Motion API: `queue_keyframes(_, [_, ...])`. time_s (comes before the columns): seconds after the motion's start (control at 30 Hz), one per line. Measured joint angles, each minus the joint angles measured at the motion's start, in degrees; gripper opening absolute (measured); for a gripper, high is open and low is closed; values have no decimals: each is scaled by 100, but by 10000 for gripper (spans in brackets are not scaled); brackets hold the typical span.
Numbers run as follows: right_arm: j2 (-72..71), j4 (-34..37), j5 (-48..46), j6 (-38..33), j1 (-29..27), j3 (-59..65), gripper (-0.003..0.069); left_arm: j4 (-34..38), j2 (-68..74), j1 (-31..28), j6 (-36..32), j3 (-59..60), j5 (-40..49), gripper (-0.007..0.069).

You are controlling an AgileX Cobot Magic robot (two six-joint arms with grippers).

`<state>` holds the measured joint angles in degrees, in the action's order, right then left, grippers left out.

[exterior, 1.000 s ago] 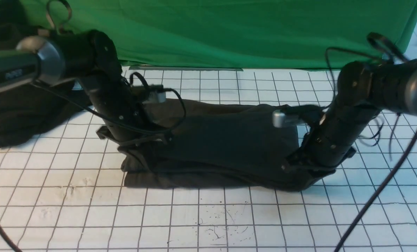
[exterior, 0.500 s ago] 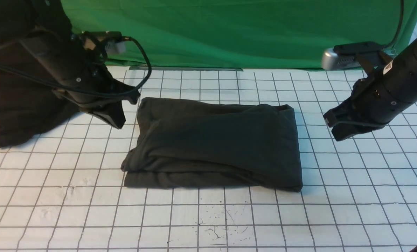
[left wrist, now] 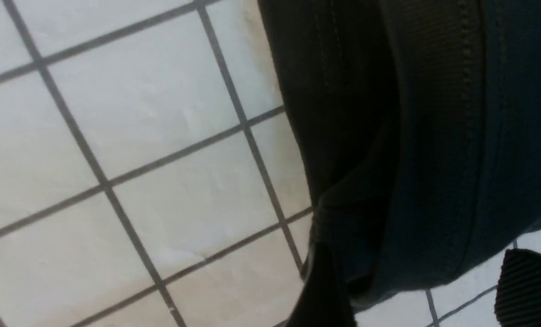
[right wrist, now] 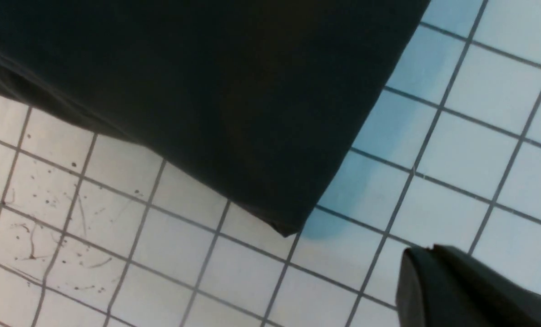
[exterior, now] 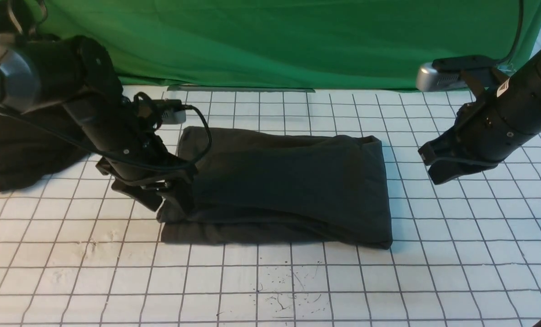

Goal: Fold a long-sleeved shirt over a white checkered tablecloth.

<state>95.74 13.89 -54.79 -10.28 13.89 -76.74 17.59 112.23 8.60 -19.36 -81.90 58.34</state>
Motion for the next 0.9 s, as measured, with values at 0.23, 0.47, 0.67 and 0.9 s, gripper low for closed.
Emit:
queue_keyframes(0.23, [0, 221, 20, -86, 8, 0, -1, 169, 253, 0, -350, 53, 131, 149])
queue_keyframes(0.47, [0, 289, -24, -412, 344, 0, -1, 297, -276, 0, -960, -18, 465, 34])
queue_keyframes(0.67, [44, 326, 123, -432, 668, 0, -1, 348, -667, 0, -1113, -114, 611, 34])
queue_keyframes(0.9, [436, 344, 130, -426, 769, 5, -1, -137, -686, 0, -1104, -24, 689, 36])
